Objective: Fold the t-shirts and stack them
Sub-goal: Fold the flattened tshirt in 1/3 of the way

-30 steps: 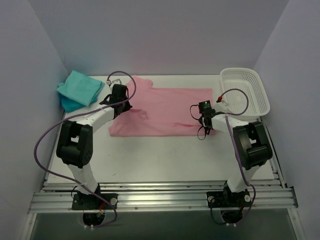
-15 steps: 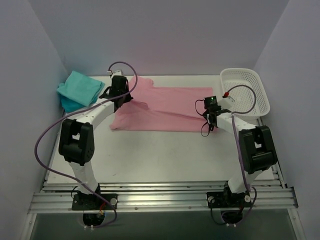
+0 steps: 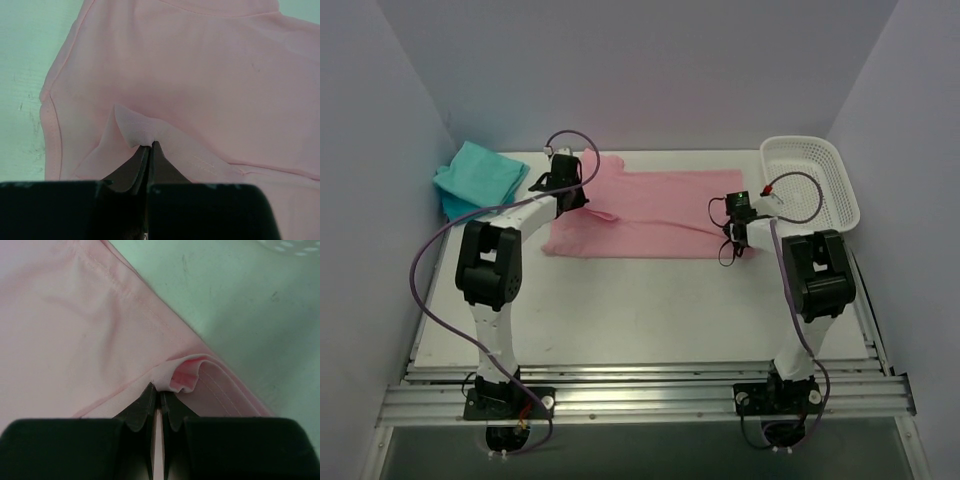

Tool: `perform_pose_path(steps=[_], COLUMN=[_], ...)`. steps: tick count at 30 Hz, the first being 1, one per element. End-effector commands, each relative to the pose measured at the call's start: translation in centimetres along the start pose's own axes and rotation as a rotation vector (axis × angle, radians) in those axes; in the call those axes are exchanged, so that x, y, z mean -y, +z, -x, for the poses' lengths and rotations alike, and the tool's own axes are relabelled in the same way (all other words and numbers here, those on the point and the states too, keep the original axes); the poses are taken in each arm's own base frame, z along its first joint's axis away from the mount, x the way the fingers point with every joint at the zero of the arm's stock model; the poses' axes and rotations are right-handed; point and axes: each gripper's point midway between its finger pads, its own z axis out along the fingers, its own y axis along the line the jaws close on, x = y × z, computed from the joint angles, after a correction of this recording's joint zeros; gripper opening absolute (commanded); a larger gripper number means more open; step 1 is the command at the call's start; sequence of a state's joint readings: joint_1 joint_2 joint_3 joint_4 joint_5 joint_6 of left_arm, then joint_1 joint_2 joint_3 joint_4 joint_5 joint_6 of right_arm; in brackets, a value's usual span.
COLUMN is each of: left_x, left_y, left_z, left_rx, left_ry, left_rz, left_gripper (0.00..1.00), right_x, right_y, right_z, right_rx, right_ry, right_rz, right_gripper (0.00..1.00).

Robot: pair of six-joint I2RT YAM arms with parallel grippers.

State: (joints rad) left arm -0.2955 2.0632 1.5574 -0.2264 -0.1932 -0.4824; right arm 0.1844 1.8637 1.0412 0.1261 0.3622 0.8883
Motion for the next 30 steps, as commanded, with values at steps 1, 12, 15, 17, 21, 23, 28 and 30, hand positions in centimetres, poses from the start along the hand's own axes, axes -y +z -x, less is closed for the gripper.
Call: perform_pose_path(steps=[1, 12, 15, 17, 21, 23, 28, 30], left_x=[0.5, -1.3, -1.6, -1.6, -1.8, -1.8, -0.9, -1.1], left_y=[-0.2, 1.7, 1.5, 1.3, 0.4, -0.3, -3.5, -4.2], left_z=[2.8, 3.0, 3.8, 4.4, 6.0, 7.0, 8.8, 7.7], left_rx=[0.054, 0.035, 0.064, 0.08, 0.109, 0.129, 0.172, 0.16], left_ry=[-0.002, -0.027, -0.042, -0.052, -0.064, -0.073, -0.104, -0.107], left_rz=[-0.02, 0.04, 0.053, 0.06, 0.077, 0.078, 0.036, 0.031], left_gripper=[0.02, 0.35, 0.72, 0.78, 0.95, 0.94, 0.94, 0.94], right_x=[-0.9, -2.1, -3.0, -4.0, -5.7, -6.5, -9.5, -10.1], right_y=[0.8, 1.0, 0.1, -1.1, -3.7, -5.0, -7.4, -7.1], right_z=[0.7, 1.5, 3.3, 5.3, 8.4, 9.6, 13.6, 13.5], right_rx=[0.007, 0.018, 0.057, 0.101, 0.168, 0.195, 0.268, 0.255], right_ry=[0.013, 0.014, 0.026, 0.043, 0.063, 0.068, 0.072, 0.038], right_rz=[0.01, 0.031, 0.046, 0.06, 0.111, 0.143, 0.221, 0.223], right_gripper=[0.0, 0.97, 1.0, 1.0, 1.0, 1.0, 1.0, 1.0])
